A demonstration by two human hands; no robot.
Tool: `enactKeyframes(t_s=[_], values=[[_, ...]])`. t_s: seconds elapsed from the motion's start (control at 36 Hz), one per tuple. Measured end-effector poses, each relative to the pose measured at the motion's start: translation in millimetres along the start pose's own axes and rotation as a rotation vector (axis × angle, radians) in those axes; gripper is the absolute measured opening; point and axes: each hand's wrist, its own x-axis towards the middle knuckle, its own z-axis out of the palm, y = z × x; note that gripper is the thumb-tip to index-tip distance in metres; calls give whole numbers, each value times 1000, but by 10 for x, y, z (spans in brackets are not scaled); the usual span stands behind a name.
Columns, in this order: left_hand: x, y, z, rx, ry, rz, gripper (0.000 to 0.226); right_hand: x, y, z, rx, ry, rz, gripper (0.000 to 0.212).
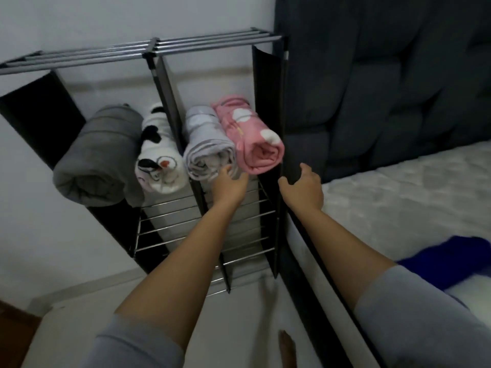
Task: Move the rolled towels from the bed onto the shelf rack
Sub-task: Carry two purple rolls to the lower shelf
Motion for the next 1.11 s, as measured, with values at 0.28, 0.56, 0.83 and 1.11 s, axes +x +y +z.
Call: enactKeyframes(t_s=[0.28, 0.56, 0.83, 1.11], values=[[-682, 335, 1043, 34, -376, 71, 56, -281, 974, -951, 3, 169, 250, 71], [-1522, 777, 2226, 142, -732, 236, 55, -554, 2023, -2038, -49, 347, 513, 68], [-2456, 981, 3344, 275, -988, 309, 56, -941, 3023, -2875, -27, 489, 726, 61], [-3120, 694, 4294, 557, -1193, 281, 63, -1284, 3936, -3199, -60, 453, 939, 67]])
